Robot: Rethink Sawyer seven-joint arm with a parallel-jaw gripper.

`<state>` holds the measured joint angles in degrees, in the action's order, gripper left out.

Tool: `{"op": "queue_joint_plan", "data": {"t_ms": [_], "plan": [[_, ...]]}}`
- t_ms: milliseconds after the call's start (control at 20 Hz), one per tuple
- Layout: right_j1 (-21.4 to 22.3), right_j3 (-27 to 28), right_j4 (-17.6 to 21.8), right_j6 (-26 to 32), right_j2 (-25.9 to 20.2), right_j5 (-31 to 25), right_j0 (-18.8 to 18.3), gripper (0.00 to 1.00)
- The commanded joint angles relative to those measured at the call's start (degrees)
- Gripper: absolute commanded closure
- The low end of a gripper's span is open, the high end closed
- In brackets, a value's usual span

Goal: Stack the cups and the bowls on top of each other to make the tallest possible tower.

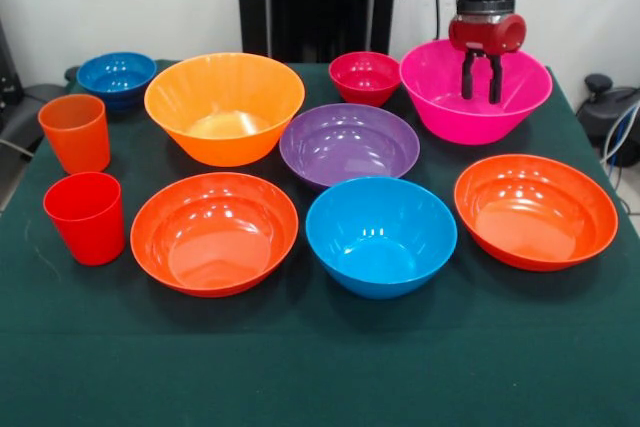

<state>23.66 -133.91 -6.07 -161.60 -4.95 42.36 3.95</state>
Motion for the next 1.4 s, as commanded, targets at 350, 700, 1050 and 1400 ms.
{"op": "queue_joint_plan", "data": {"t_ms": [350,700,1050,1400], "plan": [[-1.3,4.3,-3.5,-13.4,-4.4,3.0,-0.4,0.0],[5.2,0.2,-5.4,-12.7,-4.1,-1.2,0.4,0.0],[7.9,-1.0,-7.7,-13.5,-5.1,-3.9,1.1,0.0],[9.5,-1.5,-12.1,-15.2,-6.3,-4.7,3.4,0.0]]}}
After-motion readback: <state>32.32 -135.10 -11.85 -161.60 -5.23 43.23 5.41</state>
